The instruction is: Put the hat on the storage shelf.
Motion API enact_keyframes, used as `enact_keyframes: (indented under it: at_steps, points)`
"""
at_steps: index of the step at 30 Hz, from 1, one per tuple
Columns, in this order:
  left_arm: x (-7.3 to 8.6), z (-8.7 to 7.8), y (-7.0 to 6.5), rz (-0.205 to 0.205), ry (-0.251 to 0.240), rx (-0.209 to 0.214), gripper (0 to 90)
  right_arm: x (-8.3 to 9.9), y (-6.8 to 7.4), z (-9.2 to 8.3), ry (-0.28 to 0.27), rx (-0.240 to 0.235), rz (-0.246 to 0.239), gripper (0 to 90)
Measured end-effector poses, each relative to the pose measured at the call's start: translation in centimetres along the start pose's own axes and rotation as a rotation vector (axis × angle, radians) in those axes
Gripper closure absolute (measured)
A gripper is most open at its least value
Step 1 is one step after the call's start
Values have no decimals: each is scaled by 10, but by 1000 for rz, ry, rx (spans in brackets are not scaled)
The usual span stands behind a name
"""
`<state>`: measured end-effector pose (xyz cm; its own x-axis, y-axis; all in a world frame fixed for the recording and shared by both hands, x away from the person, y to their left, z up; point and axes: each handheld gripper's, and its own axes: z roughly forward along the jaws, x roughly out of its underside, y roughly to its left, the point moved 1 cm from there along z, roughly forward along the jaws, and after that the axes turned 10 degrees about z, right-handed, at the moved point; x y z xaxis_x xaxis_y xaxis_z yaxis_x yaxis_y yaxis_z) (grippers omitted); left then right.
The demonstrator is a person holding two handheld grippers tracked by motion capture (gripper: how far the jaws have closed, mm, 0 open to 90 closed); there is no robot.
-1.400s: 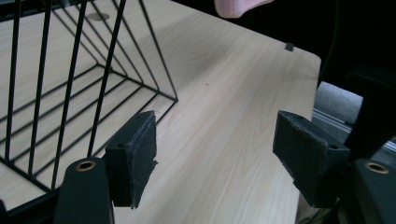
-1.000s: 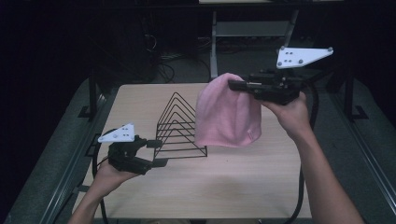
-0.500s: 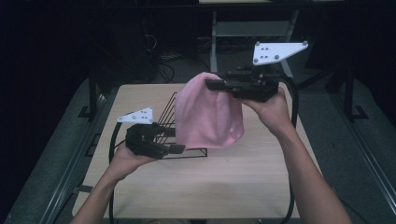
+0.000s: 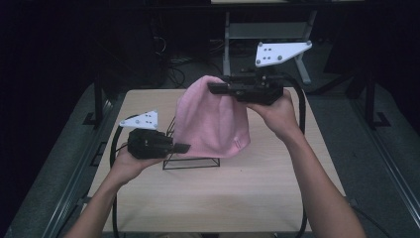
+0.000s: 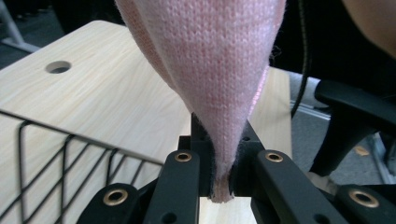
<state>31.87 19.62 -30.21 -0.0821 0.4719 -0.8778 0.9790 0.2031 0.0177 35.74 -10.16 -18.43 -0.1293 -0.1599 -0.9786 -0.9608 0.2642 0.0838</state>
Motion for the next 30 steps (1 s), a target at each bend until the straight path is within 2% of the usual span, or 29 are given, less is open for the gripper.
enact_keyframes:
  at_steps: [8, 13, 23, 30]
  points:
    - [0, -13, 10, 2, 13, -55, 830, -9, -6, 13, 7, 3, 1, 770]
    - [1, -21, 19, 12, 31, -108, 831, -16, -14, 24, 21, 11, 0, 770]
    - [15, -29, 44, -69, 49, -149, 830, -15, -38, 53, 41, 22, 33, 770]
    - [21, -23, 55, -85, 81, -175, 829, -9, -52, 66, 65, 44, 43, 770]
